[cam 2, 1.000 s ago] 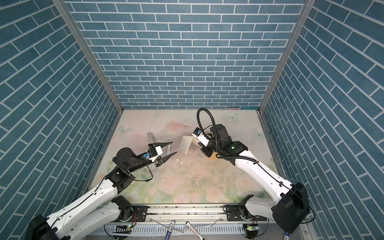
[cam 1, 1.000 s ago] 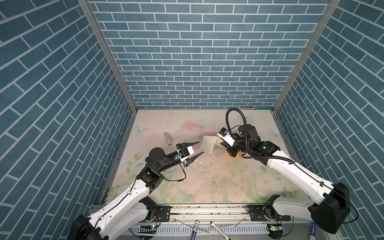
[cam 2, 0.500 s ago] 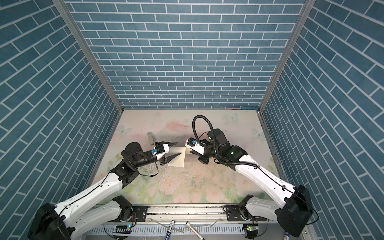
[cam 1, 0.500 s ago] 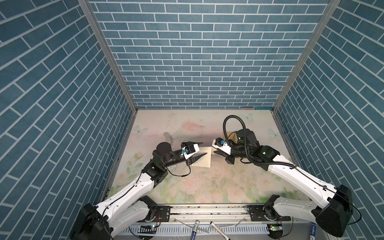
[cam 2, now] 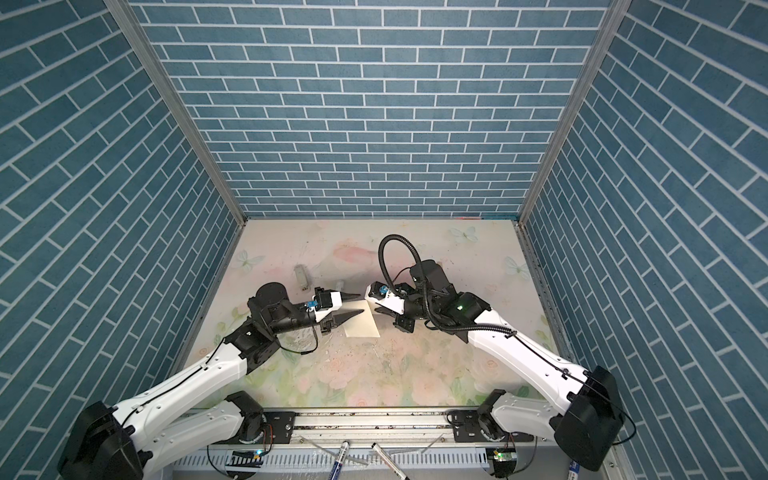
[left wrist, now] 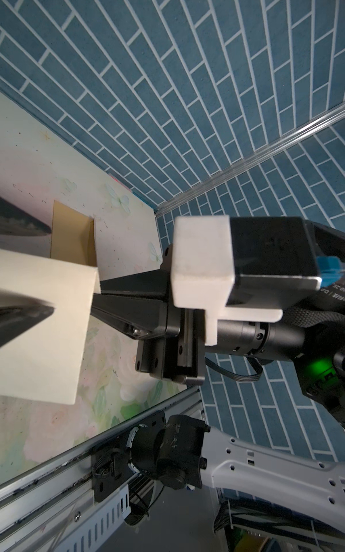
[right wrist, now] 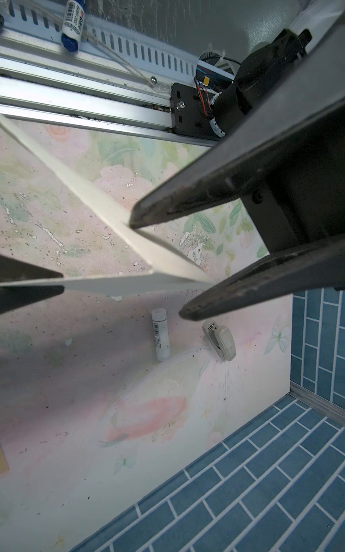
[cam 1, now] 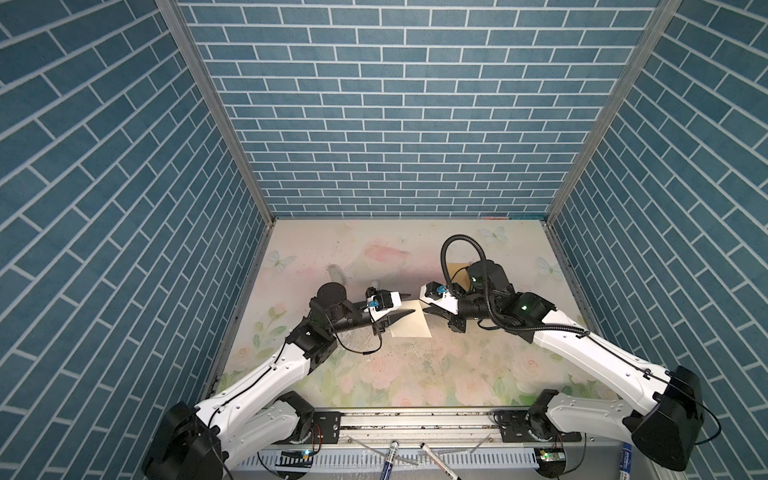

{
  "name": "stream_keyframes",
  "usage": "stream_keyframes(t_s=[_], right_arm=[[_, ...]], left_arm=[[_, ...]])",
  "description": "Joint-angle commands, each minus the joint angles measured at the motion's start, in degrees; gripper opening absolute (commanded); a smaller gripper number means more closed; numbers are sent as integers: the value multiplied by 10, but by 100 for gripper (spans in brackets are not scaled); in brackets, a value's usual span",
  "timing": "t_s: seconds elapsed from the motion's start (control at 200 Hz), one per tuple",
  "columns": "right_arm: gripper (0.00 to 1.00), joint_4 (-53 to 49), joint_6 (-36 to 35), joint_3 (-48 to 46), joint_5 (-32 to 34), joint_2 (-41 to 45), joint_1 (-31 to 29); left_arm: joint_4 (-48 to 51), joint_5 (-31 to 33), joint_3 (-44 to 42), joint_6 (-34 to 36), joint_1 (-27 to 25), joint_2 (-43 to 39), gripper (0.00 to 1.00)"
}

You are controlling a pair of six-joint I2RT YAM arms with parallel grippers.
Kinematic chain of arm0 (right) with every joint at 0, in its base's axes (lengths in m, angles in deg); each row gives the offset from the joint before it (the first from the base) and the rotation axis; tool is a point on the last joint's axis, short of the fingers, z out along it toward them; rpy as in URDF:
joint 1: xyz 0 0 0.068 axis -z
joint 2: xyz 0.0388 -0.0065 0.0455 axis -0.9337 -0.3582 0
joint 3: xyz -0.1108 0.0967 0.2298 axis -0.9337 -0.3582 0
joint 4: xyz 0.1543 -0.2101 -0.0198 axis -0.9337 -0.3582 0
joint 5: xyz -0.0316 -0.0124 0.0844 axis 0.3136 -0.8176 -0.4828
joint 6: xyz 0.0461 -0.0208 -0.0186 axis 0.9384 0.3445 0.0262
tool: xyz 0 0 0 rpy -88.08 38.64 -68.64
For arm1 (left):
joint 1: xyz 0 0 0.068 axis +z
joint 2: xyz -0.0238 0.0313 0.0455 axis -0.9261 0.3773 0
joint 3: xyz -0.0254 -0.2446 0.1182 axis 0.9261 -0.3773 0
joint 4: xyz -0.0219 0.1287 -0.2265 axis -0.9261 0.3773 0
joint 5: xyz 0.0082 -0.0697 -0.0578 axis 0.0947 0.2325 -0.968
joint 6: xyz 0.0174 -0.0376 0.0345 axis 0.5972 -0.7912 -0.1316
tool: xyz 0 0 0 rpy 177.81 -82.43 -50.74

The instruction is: Place the letter into the envelope and seal it

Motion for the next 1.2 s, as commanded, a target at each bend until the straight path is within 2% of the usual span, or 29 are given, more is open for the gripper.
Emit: stream_keyframes(t_s=[0.0,0.245,0.645,0.78,0.995,1.1,1.195], right_arm=[[0,-12,-28,13,-16,-4,-6],[0,-21,-38,17,-16,-6,-10],[0,-21,-41,15,-1,-3,-12],[10,-15,-40,8,24,8,-12],[23,-5,-42,-19,128,58,0],[37,-14,-27,-27,127,95,28],[44,-29,-17,-23,107,116,42]], left_arm=[[4,-20,15,7,-1,8,34],[0,-30,14,7,-1,19,26],[-5,-33,7,13,-1,23,7],[-9,-31,3,14,-1,24,0],[-15,-20,-6,14,-1,18,0],[-3,-8,-5,19,-1,16,0],[8,-2,-4,23,-1,17,0]])
